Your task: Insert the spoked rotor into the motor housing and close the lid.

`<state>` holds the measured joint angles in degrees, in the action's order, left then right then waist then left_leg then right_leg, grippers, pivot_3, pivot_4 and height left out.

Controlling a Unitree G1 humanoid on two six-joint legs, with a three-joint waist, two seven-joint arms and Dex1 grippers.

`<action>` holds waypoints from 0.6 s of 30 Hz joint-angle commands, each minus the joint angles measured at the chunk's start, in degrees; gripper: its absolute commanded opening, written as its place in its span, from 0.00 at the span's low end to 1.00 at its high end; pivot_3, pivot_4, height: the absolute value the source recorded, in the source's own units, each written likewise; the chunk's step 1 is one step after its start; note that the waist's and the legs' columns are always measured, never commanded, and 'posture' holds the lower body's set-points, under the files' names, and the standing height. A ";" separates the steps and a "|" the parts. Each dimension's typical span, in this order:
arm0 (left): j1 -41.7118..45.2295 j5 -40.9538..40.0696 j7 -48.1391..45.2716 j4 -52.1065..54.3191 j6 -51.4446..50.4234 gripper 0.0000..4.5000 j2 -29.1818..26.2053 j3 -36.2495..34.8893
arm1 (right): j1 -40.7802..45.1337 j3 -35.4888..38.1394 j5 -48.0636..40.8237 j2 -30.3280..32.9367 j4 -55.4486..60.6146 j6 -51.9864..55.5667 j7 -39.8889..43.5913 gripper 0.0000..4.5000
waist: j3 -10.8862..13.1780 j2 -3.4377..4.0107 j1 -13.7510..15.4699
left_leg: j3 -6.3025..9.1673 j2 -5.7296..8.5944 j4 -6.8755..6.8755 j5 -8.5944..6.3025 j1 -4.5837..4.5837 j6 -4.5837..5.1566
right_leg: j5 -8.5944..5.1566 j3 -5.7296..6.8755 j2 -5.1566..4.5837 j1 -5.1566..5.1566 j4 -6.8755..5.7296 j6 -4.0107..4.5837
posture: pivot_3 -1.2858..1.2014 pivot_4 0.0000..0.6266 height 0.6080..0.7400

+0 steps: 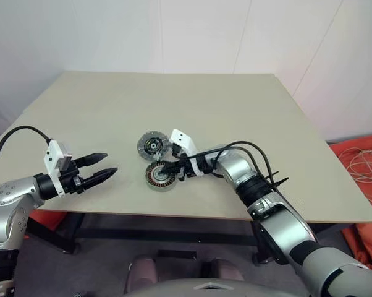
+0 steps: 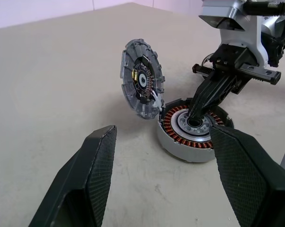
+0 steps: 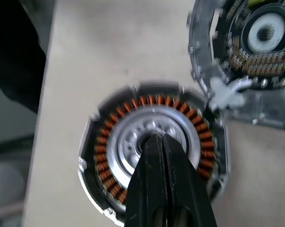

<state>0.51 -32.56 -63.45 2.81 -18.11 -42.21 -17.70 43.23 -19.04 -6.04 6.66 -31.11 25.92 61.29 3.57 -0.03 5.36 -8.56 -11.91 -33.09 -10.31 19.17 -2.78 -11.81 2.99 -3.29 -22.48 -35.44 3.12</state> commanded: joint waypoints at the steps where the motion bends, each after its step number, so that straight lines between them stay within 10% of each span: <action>1: 1.05 -0.54 0.04 0.98 0.16 0.74 -0.31 -0.37 | 2.43 6.25 -6.90 -2.28 4.36 2.97 0.16 0.00 | 0.00 0.00 0.00 | 0.00 -0.01 0.00 0.00 0.00 0.00 | 0.00 0.00 0.01 -0.01 -0.01 0.00 | 0.52 0.00 1.00; 12: 0.77 -0.79 0.29 1.51 -0.14 0.74 -0.16 -0.41 | -1.56 -7.75 7.15 4.23 -3.83 -4.54 1.22 0.00 | -0.02 0.04 0.02 | 0.00 0.02 0.05 -0.03 0.19 0.02 | 0.01 0.01 -0.02 -0.11 0.00 0.03 | 0.52 0.00 1.00; 18: 0.94 -0.66 0.33 1.38 -0.10 0.74 -0.30 -0.46 | 0.25 -2.43 2.95 2.04 -3.19 -3.79 0.70 0.00 | -0.05 0.03 -0.08 | 0.00 0.01 0.08 -0.03 -0.24 -0.01 | -0.06 0.01 -0.01 0.17 0.03 0.05 | 0.52 0.00 1.00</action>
<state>0.62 -32.60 -63.26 3.05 -18.27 -42.18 -17.59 42.91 -22.07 -2.41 9.19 -33.47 21.09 62.29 3.52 0.01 5.28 -8.56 -11.89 -33.01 -10.34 18.94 -2.79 -11.87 3.00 -3.30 -22.31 -35.38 3.16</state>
